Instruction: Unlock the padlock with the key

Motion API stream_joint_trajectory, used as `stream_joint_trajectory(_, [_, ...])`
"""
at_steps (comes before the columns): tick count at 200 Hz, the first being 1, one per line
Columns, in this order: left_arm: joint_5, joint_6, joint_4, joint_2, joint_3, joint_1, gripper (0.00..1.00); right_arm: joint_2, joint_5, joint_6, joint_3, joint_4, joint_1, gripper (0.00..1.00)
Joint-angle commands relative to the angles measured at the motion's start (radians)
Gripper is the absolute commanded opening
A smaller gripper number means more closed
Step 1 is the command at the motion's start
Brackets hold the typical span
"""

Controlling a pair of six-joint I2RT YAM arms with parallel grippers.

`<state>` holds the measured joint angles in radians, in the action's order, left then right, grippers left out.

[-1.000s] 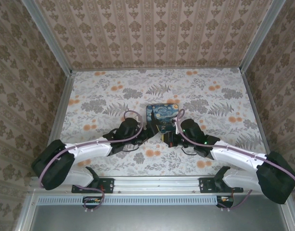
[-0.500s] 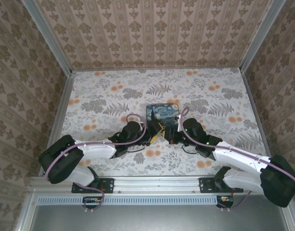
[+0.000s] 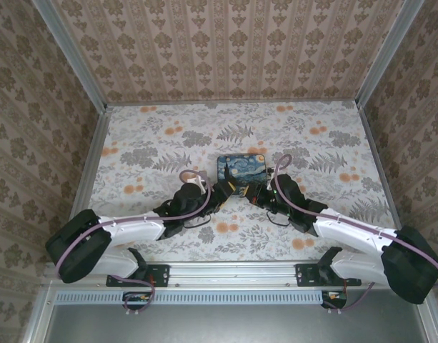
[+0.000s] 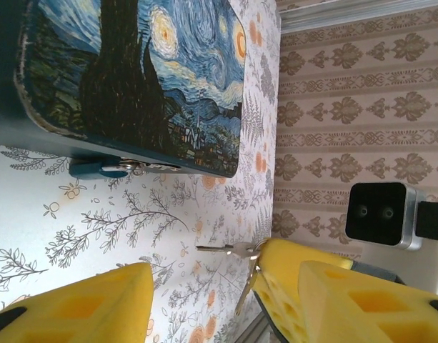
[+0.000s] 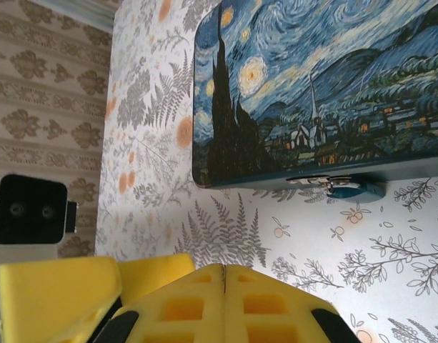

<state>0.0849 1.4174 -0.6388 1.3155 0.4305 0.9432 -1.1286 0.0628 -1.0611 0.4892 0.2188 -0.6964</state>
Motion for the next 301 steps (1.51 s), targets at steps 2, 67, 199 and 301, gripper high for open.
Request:
stream_joint_trajectory(2, [0.002,-0.046,-0.036,0.023,0.018,0.006,0.57,-0.017,-0.03,-0.069,0.029,0.043,0.006,0.0])
stream_joint_trajectory(67, [0.018,-0.081,-0.067,0.053,0.02,-0.003,0.57,-0.026,-0.043,-0.085,0.024,0.044,0.008,0.0])
stream_joint_trajectory(199, [0.115,-0.245,0.005,0.011,0.047,-0.074,0.59,-0.087,-0.04,-0.131,0.041,0.072,0.014,0.0])
stream_joint_trajectory(301, [0.134,-0.23,-0.078,0.098,0.065,-0.049,0.52,-0.117,-0.016,-0.163,0.042,0.116,0.023,0.0])
